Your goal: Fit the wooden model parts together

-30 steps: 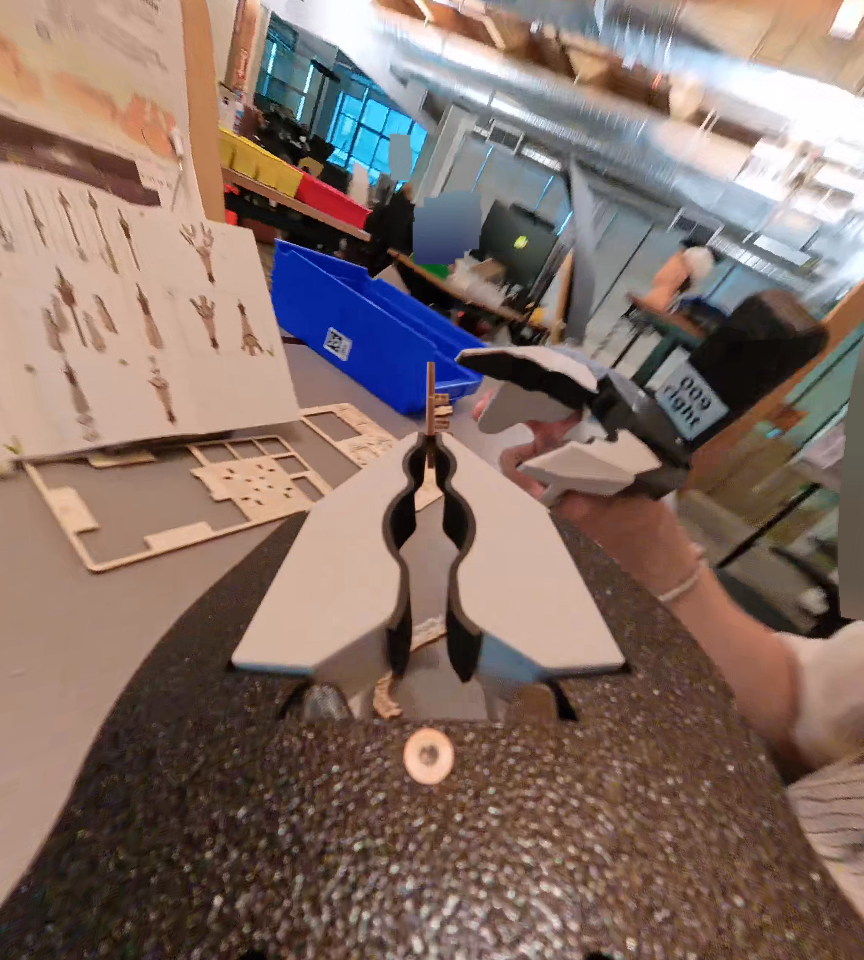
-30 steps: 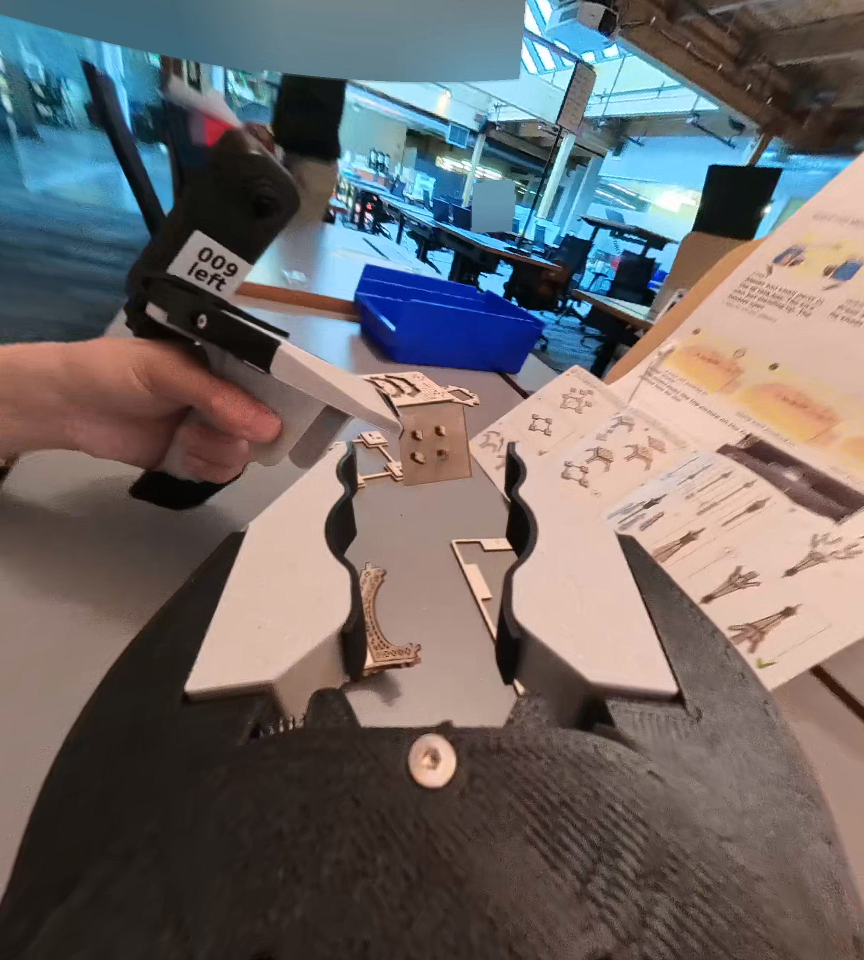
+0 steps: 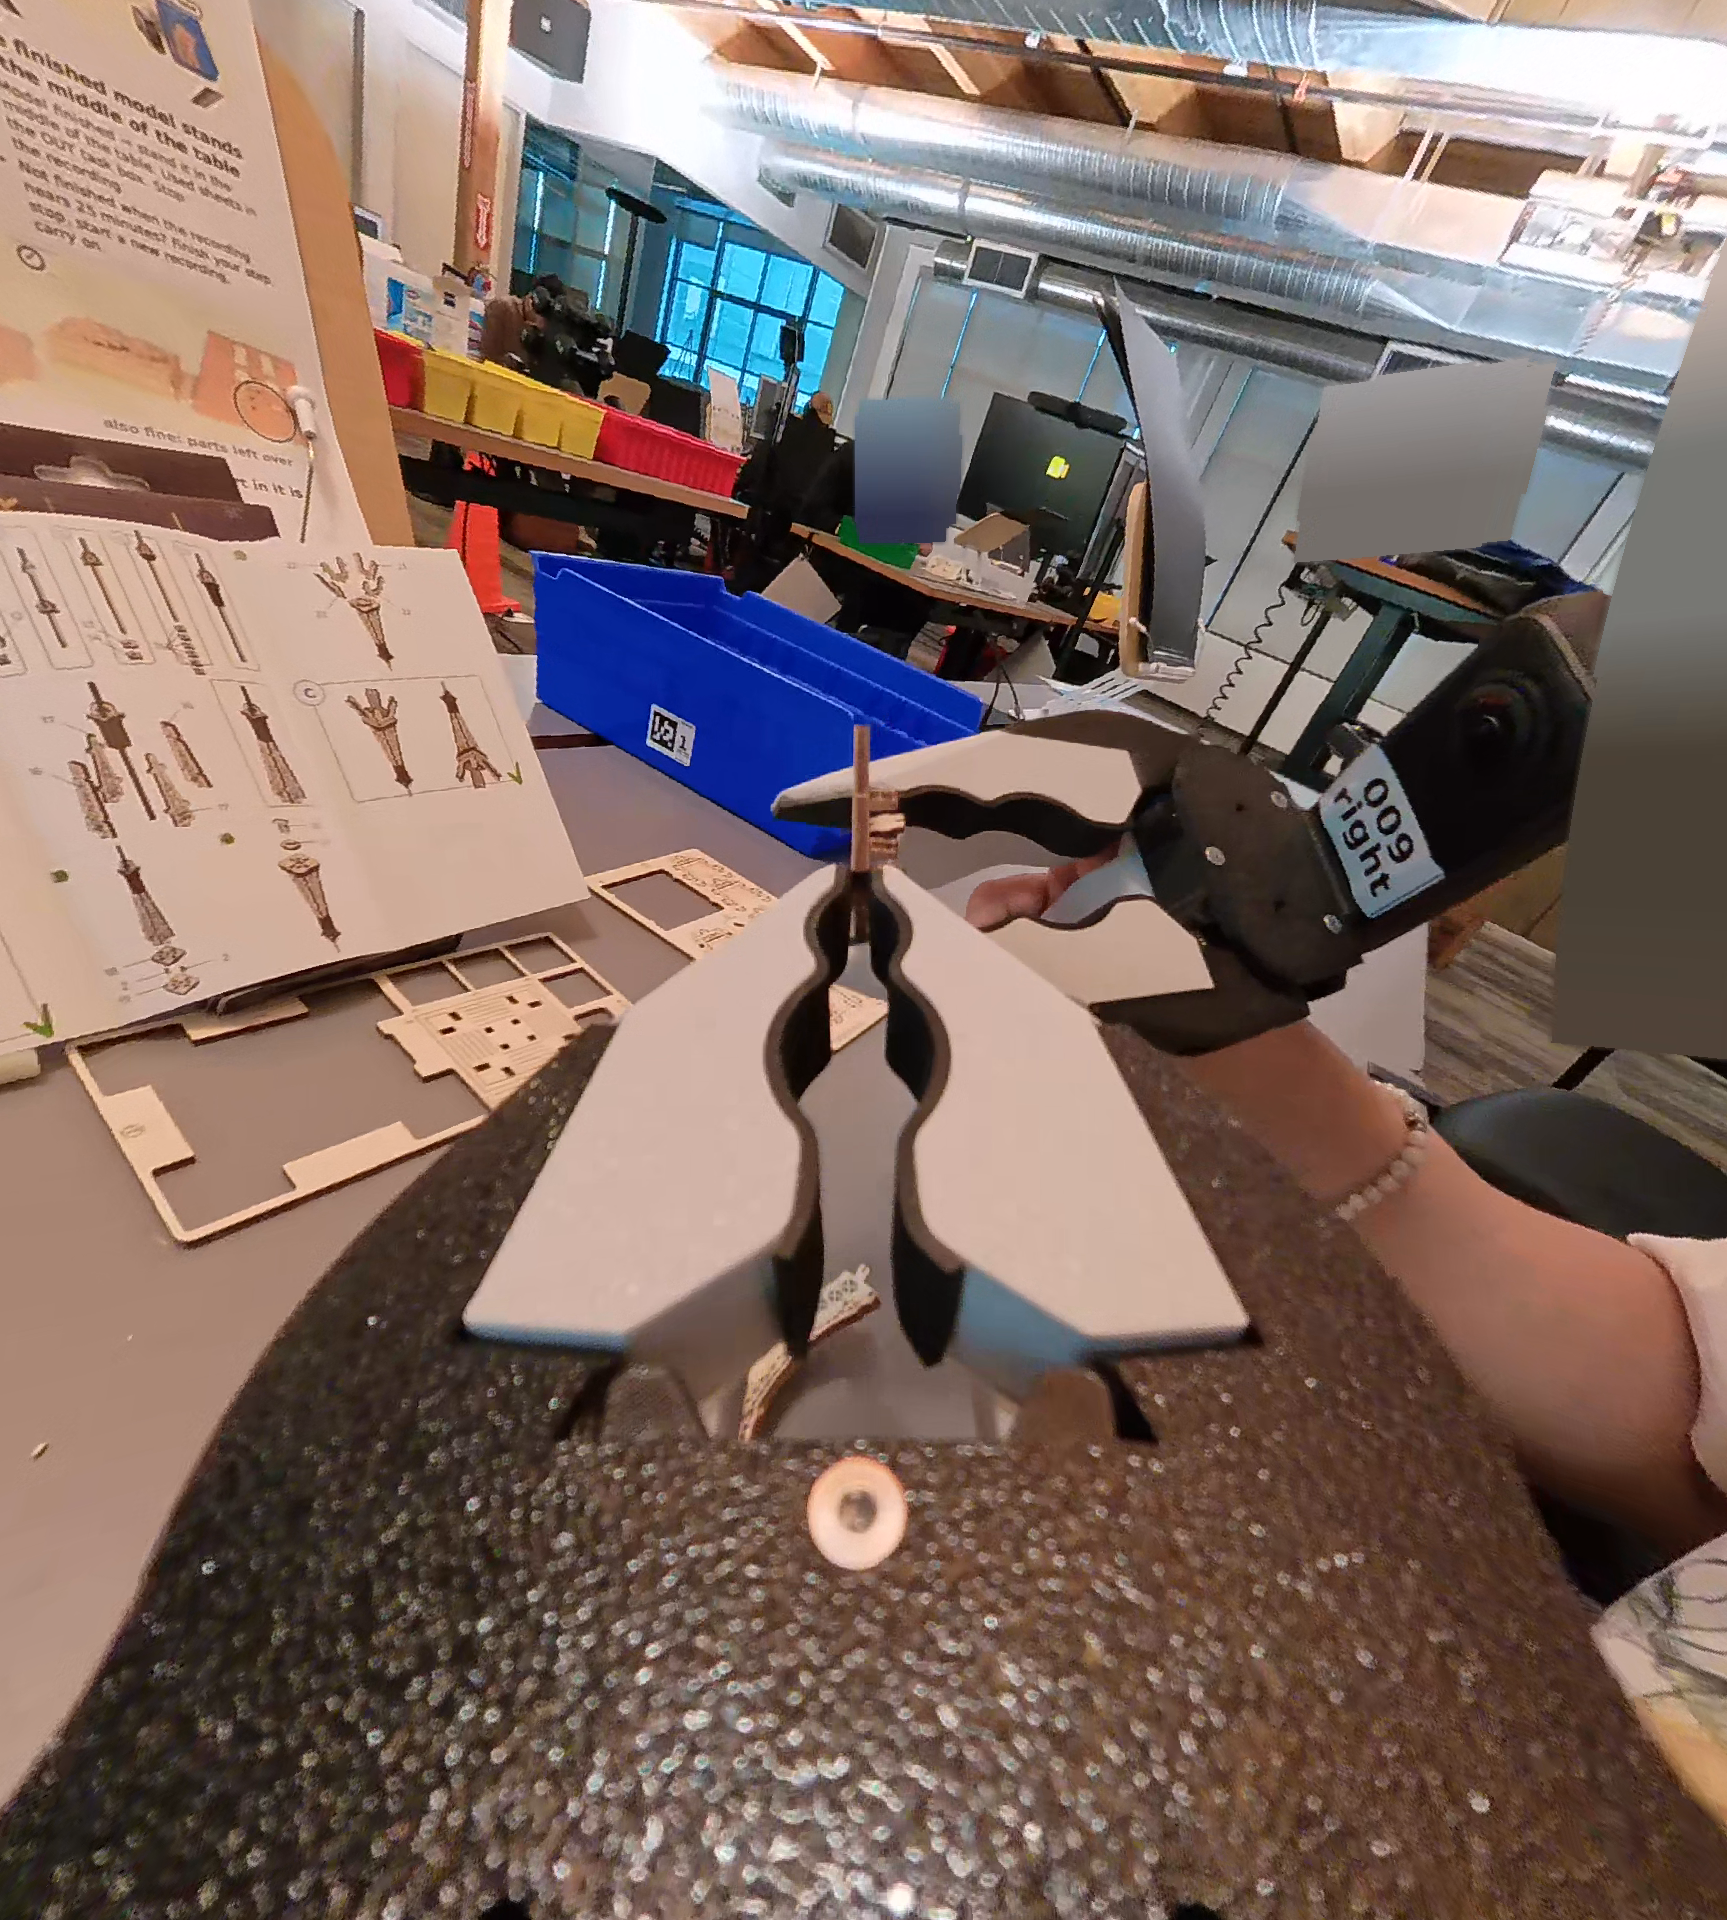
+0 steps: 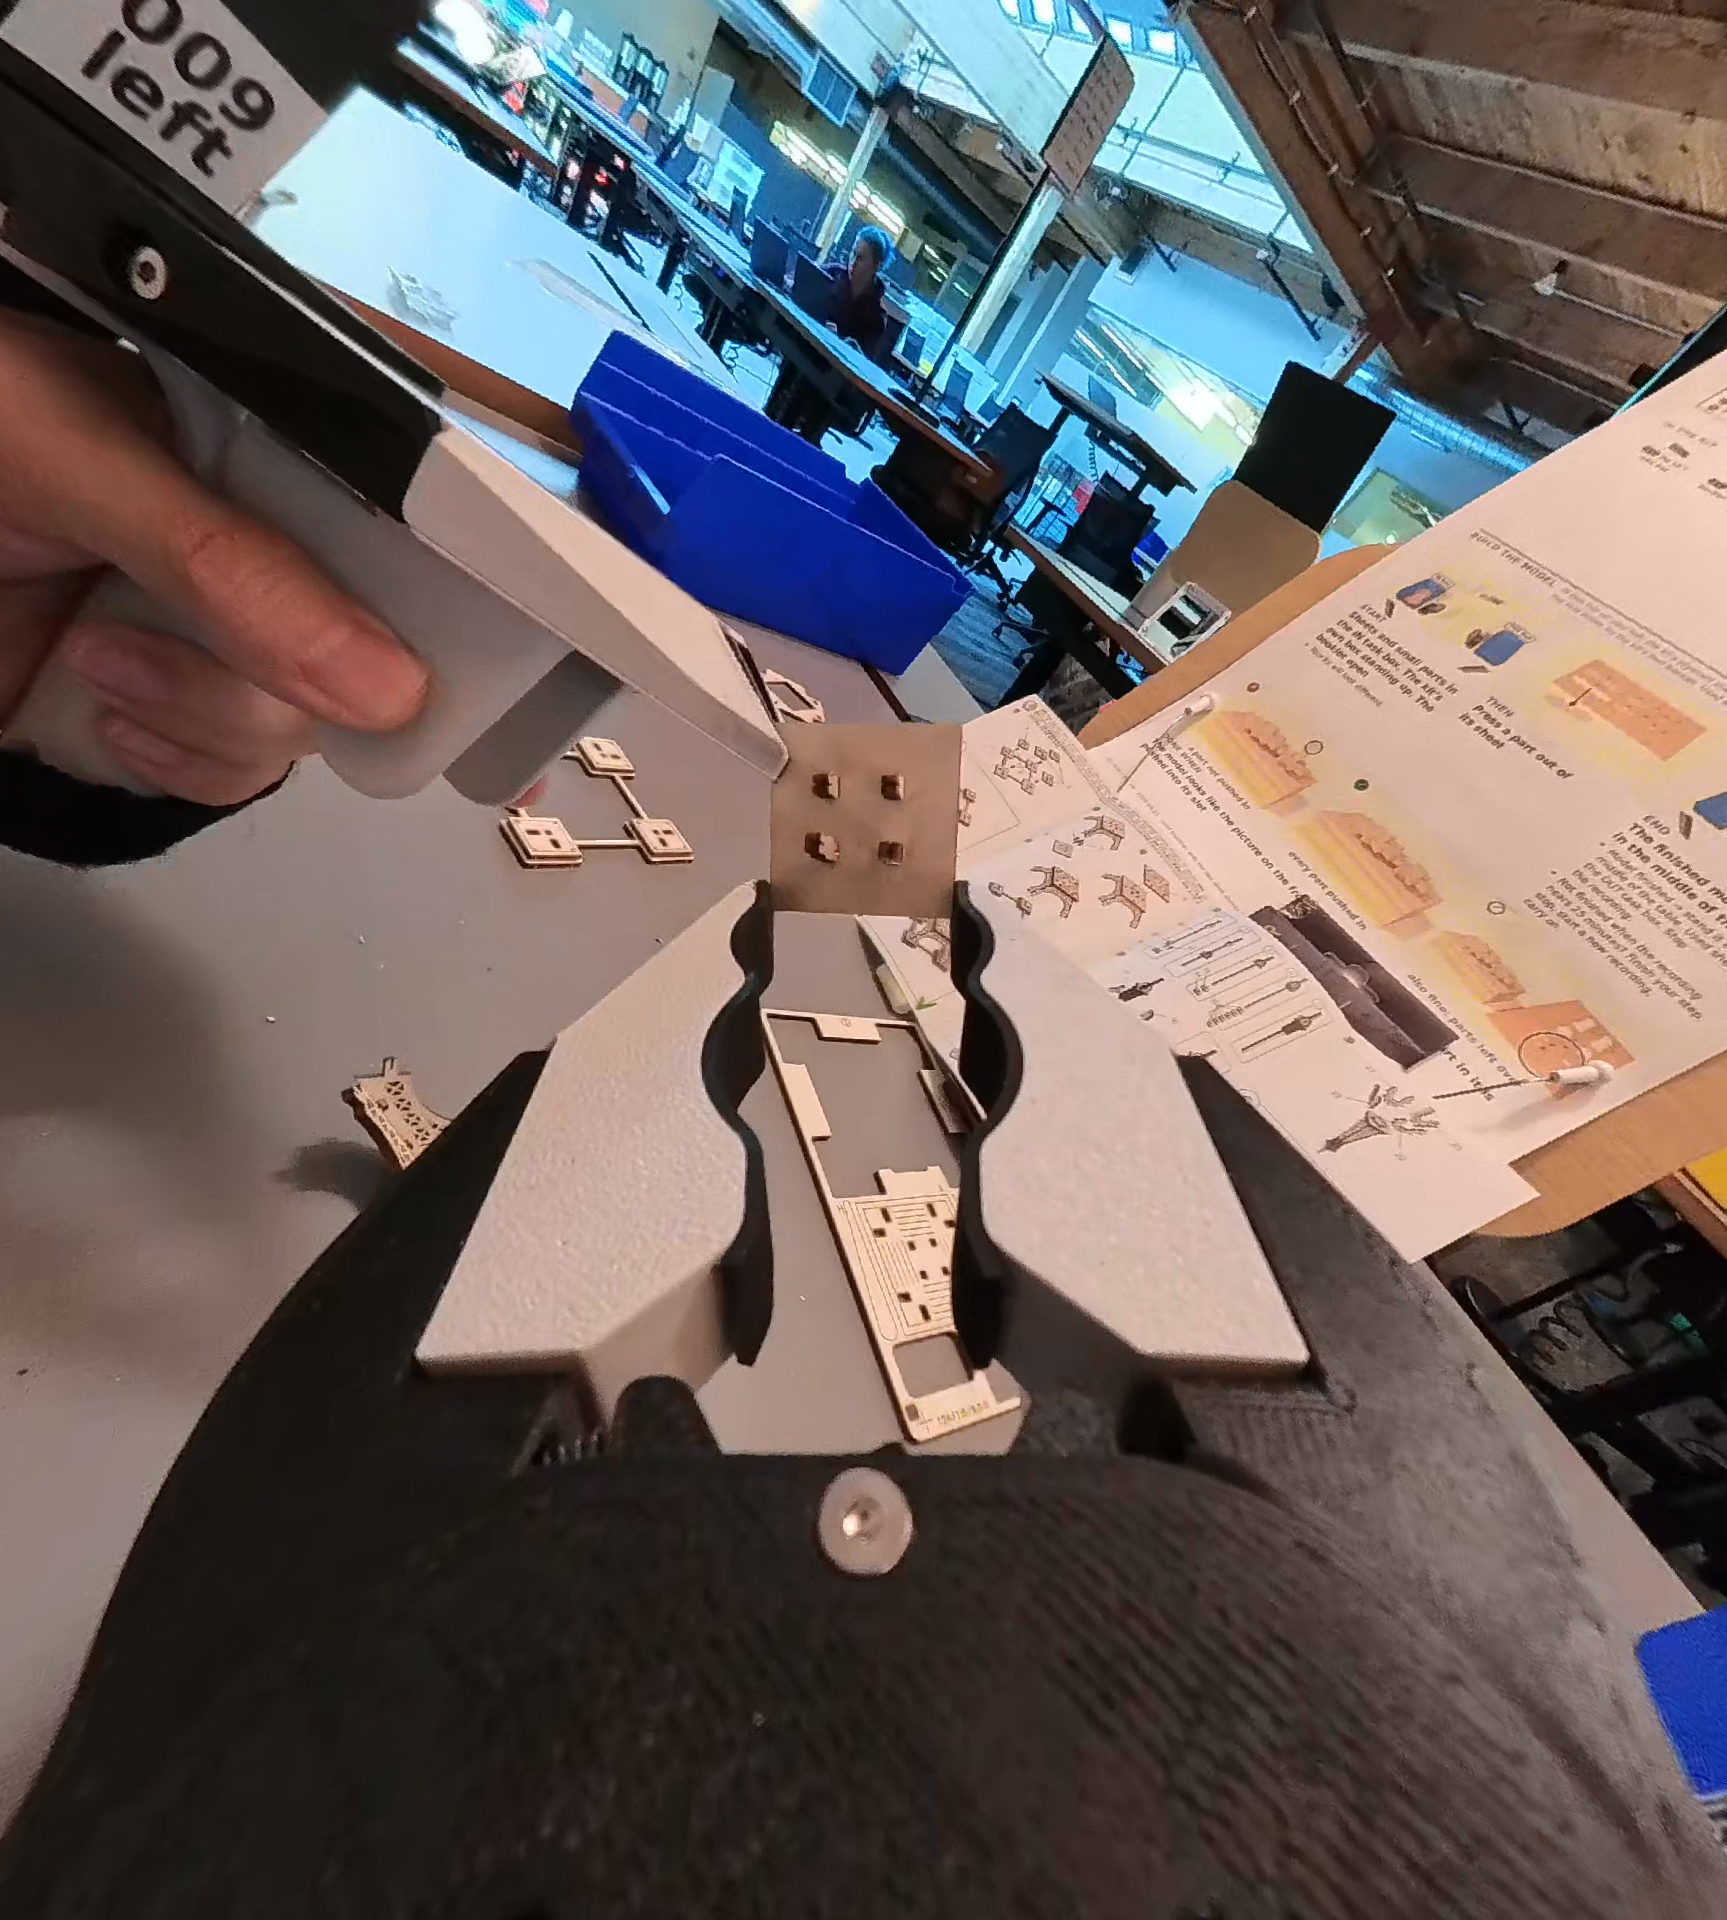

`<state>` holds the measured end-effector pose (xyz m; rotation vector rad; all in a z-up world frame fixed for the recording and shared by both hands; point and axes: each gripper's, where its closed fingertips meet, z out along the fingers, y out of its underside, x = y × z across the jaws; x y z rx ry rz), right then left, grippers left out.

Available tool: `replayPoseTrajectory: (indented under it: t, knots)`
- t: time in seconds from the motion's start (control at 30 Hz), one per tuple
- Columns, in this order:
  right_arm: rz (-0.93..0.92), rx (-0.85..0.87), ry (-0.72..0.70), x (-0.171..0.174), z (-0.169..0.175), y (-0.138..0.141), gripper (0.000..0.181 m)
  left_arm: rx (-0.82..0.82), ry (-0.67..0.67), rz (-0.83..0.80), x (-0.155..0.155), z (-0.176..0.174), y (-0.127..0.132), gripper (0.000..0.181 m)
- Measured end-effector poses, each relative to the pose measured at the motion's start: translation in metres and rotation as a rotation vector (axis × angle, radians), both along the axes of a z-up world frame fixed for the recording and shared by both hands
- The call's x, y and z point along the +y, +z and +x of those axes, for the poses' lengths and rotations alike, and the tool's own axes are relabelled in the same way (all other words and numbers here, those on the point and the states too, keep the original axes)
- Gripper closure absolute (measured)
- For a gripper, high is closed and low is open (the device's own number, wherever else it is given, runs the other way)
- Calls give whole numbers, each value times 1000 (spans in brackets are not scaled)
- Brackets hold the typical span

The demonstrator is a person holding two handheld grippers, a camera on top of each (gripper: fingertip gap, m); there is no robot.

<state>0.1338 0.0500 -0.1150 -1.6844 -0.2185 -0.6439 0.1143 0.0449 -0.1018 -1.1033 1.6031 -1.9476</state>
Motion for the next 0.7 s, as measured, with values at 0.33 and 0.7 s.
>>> replayPoseTrajectory:
  t: [0.33, 0.7]
  knots:
    - [30, 102, 45, 1, -3, -1, 150, -83, -16, 57, 0, -2, 1, 179]
    - [152, 354, 254, 3, -22, 7, 150, -253, -243, 194, 0, -26, 21, 149]
